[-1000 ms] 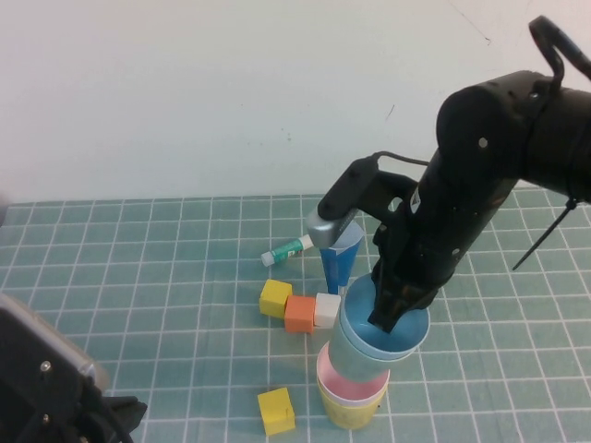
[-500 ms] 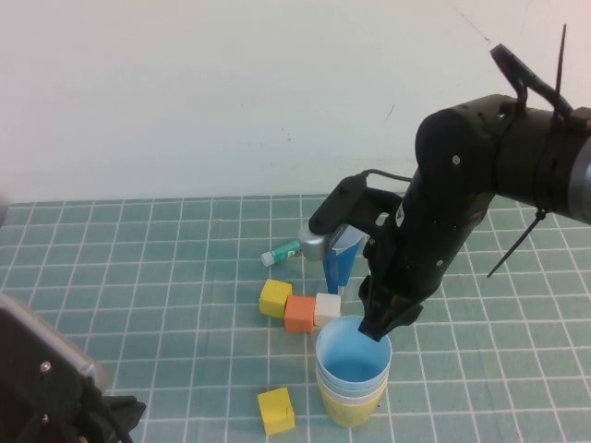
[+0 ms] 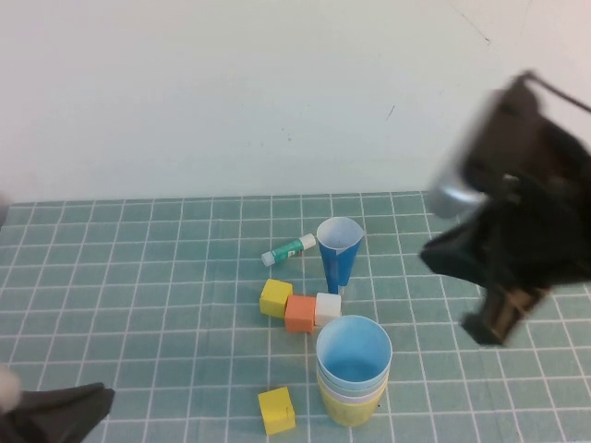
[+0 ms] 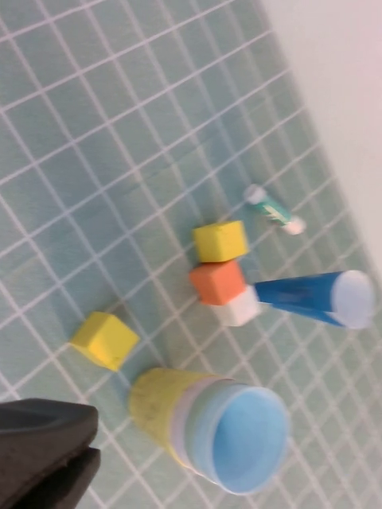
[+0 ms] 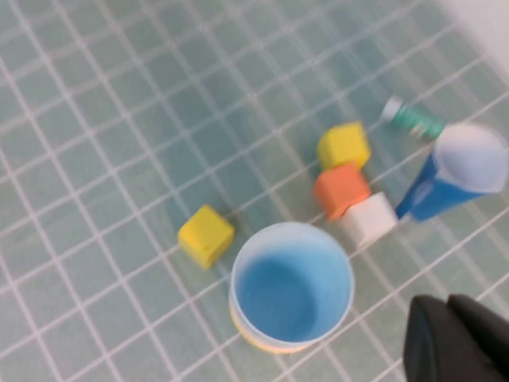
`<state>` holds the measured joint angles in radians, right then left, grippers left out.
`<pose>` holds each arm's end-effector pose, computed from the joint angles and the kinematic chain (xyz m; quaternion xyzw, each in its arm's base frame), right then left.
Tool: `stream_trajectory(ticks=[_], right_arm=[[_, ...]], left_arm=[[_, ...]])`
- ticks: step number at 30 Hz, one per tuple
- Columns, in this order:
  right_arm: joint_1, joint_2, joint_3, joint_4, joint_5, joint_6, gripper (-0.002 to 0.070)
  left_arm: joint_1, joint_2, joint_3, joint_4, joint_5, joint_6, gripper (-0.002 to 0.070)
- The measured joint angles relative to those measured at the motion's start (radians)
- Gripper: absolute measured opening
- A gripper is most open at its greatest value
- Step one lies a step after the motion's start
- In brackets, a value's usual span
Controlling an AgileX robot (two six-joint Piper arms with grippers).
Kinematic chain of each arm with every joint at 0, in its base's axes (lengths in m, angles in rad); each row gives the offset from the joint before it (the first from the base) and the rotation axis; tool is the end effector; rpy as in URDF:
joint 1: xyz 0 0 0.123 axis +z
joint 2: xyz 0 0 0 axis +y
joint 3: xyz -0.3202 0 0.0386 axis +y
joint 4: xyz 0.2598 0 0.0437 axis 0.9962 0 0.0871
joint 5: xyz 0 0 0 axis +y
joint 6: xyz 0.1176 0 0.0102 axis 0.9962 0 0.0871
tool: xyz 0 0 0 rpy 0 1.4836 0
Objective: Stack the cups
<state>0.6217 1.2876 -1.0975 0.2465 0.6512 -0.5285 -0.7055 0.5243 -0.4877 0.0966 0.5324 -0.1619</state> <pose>0.2314 0.1873 0.3563 -0.4449 0.7970 0.1255 0.3887 0.0859 -0.0656 0.2964 0.2514 0.8169 -0.1788 0.4873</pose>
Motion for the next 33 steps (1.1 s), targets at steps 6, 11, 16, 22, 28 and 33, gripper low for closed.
stream_trajectory(ticks=[6, 11, 16, 22, 28, 33], right_arm=[[0.000, -0.312, 0.289, 0.017, -0.207, -0.017, -0.0001], [0.000, -0.547, 0.459, 0.026, -0.284, -0.041, -0.0001], [0.000, -0.730, 0.548, 0.026, -0.308, -0.048, -0.0001], [0.000, -0.806, 0.579, 0.026, -0.305, -0.065, -0.0001], [0.000, -0.806, 0.580, 0.026, -0.298, -0.066, -0.0001], [0.000, -0.806, 0.580, 0.026, -0.298, -0.066, -0.0001]], left_arm=[[0.000, -0.124, 0.000, 0.018, 0.010, -0.004, -0.0002], [0.000, -0.149, 0.000, 0.065, 0.047, -0.004, -0.0002], [0.000, -0.149, 0.000, 0.074, 0.110, -0.004, -0.0002], [0.000, -0.149, 0.000, 0.075, 0.144, -0.004, -0.0002], [0.000, -0.149, 0.000, 0.077, 0.148, -0.004, -0.0002], [0.000, -0.149, 0.000, 0.077, 0.150, -0.004, -0.0002]])
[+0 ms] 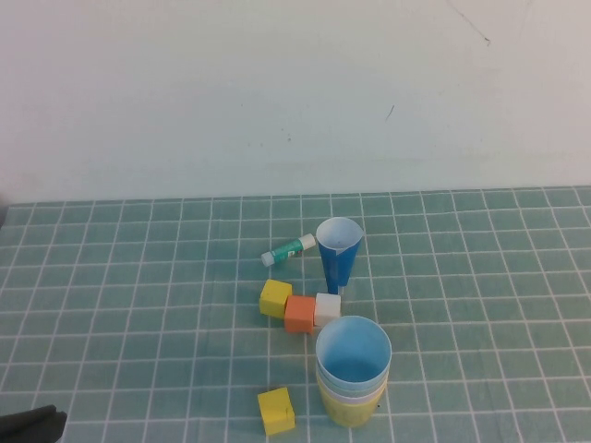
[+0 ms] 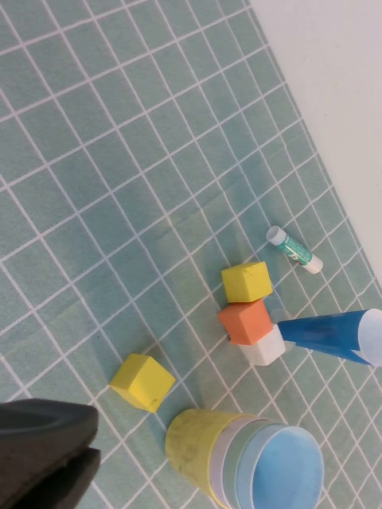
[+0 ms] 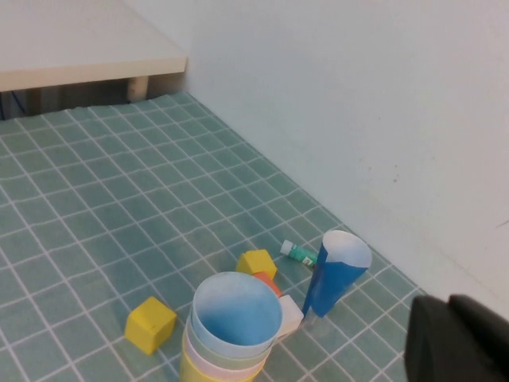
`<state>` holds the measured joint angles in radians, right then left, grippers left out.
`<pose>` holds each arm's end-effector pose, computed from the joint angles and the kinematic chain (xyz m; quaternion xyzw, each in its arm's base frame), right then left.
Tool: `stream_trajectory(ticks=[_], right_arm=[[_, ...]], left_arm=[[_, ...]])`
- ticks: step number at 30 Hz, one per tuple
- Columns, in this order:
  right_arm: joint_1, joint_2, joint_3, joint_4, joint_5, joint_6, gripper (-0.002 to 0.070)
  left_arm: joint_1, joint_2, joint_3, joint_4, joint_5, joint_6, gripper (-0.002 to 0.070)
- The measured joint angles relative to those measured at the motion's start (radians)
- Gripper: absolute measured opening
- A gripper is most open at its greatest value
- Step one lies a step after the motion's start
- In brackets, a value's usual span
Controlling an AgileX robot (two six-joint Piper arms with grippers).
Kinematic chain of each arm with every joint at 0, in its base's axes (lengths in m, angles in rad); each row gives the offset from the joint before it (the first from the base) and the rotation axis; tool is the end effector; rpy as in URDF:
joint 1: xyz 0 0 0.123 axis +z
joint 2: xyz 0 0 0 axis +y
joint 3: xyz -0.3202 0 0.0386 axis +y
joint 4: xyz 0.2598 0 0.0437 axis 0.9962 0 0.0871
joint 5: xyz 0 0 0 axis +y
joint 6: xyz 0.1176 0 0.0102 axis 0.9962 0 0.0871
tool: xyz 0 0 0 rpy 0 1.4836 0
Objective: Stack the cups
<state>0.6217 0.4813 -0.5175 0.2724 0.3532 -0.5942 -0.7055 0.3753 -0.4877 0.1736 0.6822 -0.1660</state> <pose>0.0804 0.0712 0.3331 -0.3854 0.6775 0.1244 0.6140 0.0645 -0.0381 0.2951 0.2554 0.8137 -0.1437 0.5019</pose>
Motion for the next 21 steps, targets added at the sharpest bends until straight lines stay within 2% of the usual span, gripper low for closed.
stream_trajectory(ticks=[7, 12, 15, 21], right_arm=[[0.000, 0.000, 0.017, -0.004, -0.009, 0.000, -0.0001], [-0.046, -0.060, 0.173, -0.020, -0.123, 0.000, -0.0001], [-0.168, -0.161, 0.273, -0.020, -0.163, 0.000, -0.0001], [-0.513, -0.358, 0.415, -0.047, -0.165, 0.030, -0.0001]], left_arm=[[0.000, 0.000, 0.000, 0.000, 0.000, 0.000, -0.0002], [0.000, 0.000, 0.000, 0.000, 0.000, 0.000, -0.0002], [0.000, 0.000, 0.000, 0.000, 0.002, 0.000, -0.0002], [0.000, 0.000, 0.000, 0.000, 0.006, 0.000, -0.0002]])
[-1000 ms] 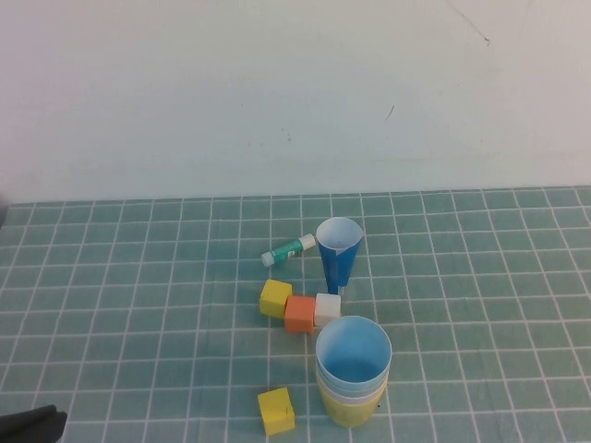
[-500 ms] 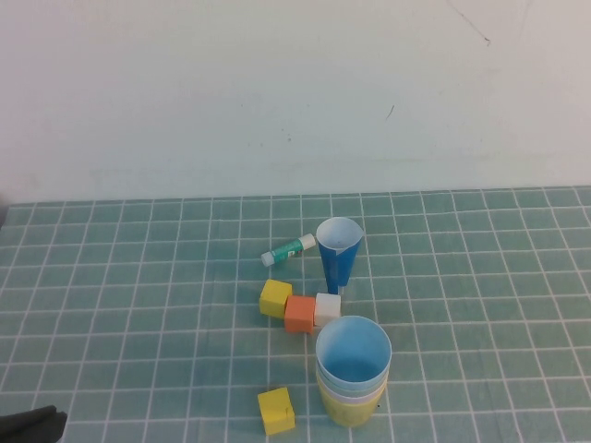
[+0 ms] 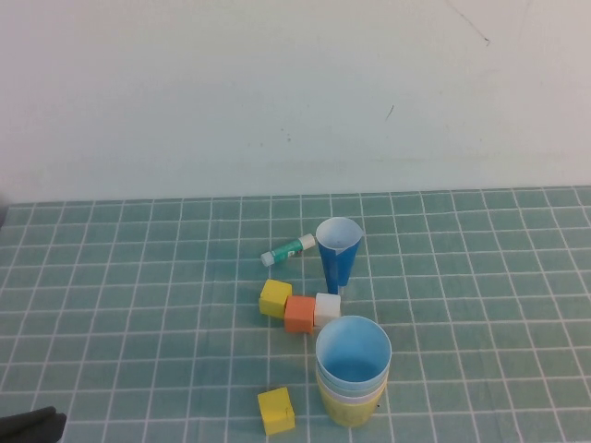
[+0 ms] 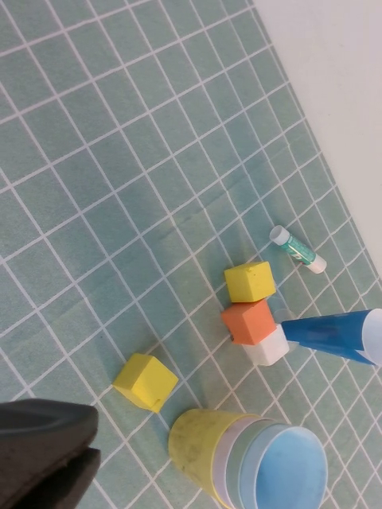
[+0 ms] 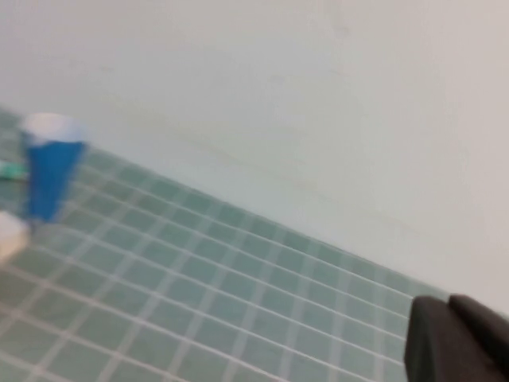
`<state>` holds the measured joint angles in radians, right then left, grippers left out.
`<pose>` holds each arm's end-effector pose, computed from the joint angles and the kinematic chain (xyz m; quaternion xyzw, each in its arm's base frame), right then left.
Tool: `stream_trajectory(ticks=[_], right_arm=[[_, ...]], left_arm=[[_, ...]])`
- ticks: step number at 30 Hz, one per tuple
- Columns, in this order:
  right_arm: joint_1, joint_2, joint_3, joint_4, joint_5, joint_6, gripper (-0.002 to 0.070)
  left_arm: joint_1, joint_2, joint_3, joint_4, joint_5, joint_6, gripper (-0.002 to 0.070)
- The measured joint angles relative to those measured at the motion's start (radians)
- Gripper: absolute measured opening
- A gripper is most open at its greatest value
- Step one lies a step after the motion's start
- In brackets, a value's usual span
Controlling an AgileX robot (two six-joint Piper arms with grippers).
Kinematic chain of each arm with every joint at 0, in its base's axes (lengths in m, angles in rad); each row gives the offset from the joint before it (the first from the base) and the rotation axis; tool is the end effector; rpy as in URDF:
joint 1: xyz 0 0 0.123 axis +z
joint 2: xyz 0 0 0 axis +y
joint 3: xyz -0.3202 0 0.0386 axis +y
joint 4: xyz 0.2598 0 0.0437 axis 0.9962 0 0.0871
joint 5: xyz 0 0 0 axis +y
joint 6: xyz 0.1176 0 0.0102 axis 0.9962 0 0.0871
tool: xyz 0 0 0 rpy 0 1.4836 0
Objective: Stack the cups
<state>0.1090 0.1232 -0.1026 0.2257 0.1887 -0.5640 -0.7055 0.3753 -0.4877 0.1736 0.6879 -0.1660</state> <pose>0.0638 0.0120 0.2251 -0.1807 0.7252 -0.0617 0.6616 0.0643 -0.0378 0.2945 0.2555 0.8152 -0.1426 0.4998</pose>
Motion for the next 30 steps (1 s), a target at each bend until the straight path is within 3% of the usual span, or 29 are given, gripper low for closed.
stream_trajectory(ticks=[4, 7, 17, 30], right_arm=[[-0.133, -0.092, 0.061, -0.111, 0.009, 0.164, -0.0001], [-0.156, -0.129, 0.094, -0.185, 0.039, 0.287, -0.0001], [-0.095, -0.136, 0.130, -0.286, 0.131, 0.468, -0.0001], [-0.069, -0.136, 0.130, -0.305, 0.143, 0.511, -0.0001]], left_arm=[[0.000, 0.000, 0.000, 0.000, 0.000, 0.000, -0.0002], [0.000, 0.000, 0.000, 0.000, 0.000, 0.000, -0.0002], [0.000, 0.000, 0.000, 0.000, 0.005, 0.000, -0.0002], [0.000, 0.000, 0.000, 0.000, 0.005, 0.000, -0.0002]])
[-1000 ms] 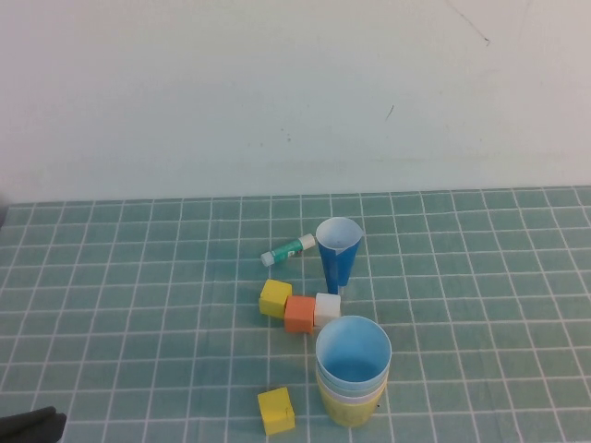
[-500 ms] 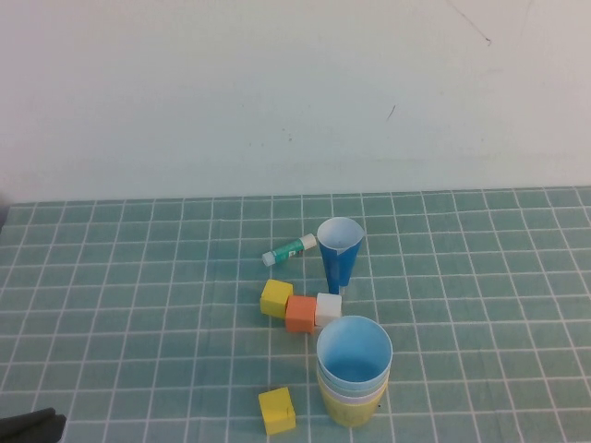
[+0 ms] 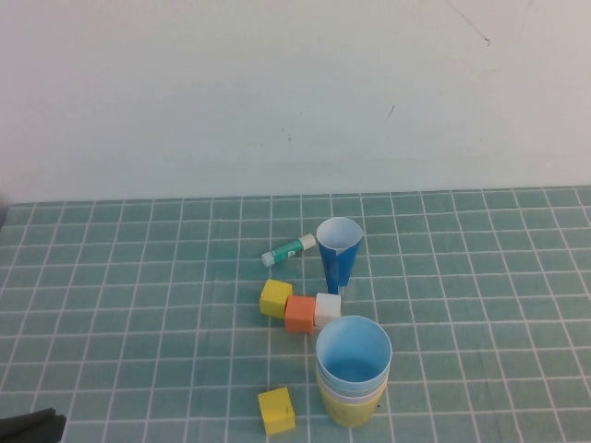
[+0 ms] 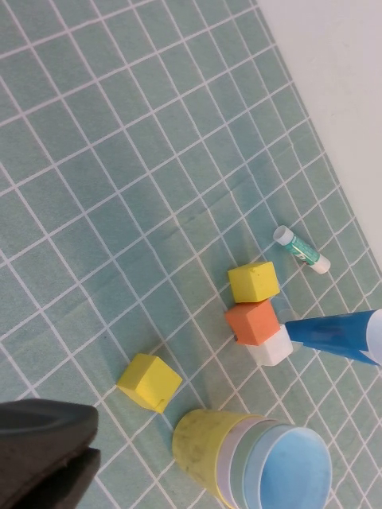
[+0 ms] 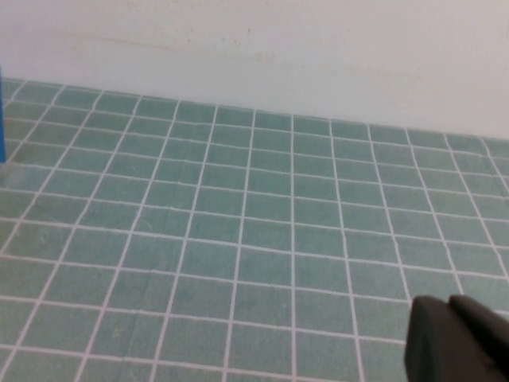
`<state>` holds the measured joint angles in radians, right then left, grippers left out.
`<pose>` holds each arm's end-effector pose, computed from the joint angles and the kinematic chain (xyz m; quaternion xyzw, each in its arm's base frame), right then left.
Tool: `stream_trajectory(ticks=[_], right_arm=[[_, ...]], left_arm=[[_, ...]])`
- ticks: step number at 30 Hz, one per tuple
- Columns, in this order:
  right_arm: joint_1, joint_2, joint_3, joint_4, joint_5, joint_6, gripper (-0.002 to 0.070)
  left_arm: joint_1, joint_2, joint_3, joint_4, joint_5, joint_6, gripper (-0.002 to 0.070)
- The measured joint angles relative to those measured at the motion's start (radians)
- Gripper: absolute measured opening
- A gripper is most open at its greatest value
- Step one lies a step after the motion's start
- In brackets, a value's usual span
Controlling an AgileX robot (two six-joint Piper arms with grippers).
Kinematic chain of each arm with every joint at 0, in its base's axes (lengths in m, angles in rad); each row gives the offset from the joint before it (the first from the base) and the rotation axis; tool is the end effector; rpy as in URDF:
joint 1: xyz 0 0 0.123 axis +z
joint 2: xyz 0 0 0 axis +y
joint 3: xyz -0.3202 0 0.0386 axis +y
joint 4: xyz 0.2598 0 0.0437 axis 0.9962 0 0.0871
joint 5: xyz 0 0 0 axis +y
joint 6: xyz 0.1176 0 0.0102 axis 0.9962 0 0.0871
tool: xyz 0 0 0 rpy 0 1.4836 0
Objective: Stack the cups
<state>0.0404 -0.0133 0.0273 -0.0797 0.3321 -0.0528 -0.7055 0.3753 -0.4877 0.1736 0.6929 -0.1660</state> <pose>0.0539 -0.0009 0.1672 -0.0588 0.7900 -0.0370 0.6092 0.0642 -0.0375 0.2940 0.2557 0.8165 -0.1416 0.4979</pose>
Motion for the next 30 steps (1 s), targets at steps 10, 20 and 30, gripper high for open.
stream_trajectory(ticks=[10, 20, 30], right_arm=[[0.000, 0.000, 0.000, 0.000, 0.000, 0.002, -0.0001], [0.000, 0.000, -0.002, -0.004, 0.006, 0.004, -0.0001], [0.000, 0.000, -0.002, -0.006, 0.006, 0.004, -0.0002]], left_arm=[[0.000, 0.000, 0.000, 0.000, 0.000, 0.000, -0.0002], [0.012, -0.003, 0.062, 0.022, -0.053, 0.002, -0.0002], [0.340, -0.228, 0.313, 0.004, -0.351, 0.006, -0.0002]])
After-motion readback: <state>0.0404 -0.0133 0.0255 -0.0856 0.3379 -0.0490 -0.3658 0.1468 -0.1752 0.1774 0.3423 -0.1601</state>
